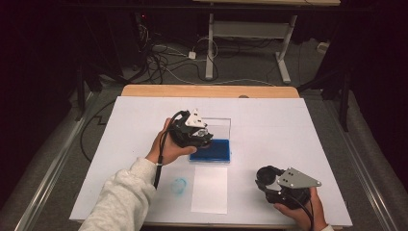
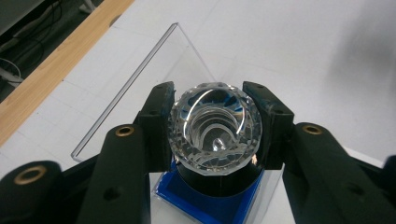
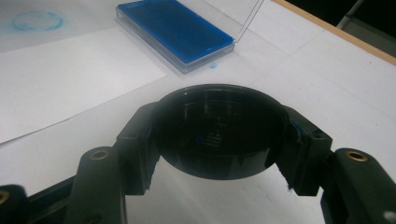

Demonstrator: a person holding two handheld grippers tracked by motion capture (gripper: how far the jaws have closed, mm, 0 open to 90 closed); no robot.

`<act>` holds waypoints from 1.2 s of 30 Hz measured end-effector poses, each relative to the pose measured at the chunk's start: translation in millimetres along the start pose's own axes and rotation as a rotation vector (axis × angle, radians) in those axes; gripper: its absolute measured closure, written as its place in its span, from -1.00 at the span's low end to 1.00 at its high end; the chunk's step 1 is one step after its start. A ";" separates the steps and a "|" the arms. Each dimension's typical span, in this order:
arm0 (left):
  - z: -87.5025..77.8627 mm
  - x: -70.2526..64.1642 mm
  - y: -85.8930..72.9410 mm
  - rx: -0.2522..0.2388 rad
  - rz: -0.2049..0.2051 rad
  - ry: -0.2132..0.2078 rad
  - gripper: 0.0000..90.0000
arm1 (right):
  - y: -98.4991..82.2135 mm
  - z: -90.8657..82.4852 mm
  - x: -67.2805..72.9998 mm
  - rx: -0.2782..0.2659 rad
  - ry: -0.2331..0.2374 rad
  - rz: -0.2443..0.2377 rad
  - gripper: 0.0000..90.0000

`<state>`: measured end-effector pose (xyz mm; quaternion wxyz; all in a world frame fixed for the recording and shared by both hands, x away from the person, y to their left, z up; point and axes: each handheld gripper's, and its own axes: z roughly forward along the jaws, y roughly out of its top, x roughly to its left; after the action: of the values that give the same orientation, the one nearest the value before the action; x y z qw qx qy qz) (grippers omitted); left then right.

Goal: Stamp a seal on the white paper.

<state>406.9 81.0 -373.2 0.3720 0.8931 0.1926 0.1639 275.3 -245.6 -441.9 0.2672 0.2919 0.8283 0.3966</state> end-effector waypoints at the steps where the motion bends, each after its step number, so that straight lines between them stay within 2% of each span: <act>1: -1.4 -1.3 -0.3 -0.005 0.001 0.015 0.21 | 0.0 0.5 0.4 0.003 0.000 -0.006 -0.14; 3: -4.1 -3.6 -1.1 -0.021 -0.005 0.012 0.21 | 0.0 0.4 1.3 0.003 0.003 -0.008 -0.14; 8: -11.0 -11.5 -2.7 -0.039 0.016 0.009 0.21 | -0.6 -1.9 1.8 0.000 0.000 -0.014 -0.14; 13: -18.6 -18.2 -5.3 -0.060 0.029 0.003 0.21 | -2.0 -2.0 0.5 -0.004 0.002 0.009 -0.15; 17: -26.5 -22.8 -6.2 -0.084 0.043 -0.004 0.21 | -1.1 -0.7 2.2 0.000 0.009 -0.003 -0.14; 29: -38.3 -36.4 -9.7 -0.099 0.077 -0.036 0.21 | -1.5 -0.4 3.6 0.010 0.009 -0.004 -0.14; 36: -46.0 -46.9 -12.0 -0.091 0.107 -0.055 0.21 | -1.2 -0.3 5.2 0.015 0.009 -0.011 -0.15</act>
<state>343.3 94.6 -358.1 0.4079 0.8886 0.1267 0.1673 271.2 -242.7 -443.8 0.2638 0.2874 0.8340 0.3903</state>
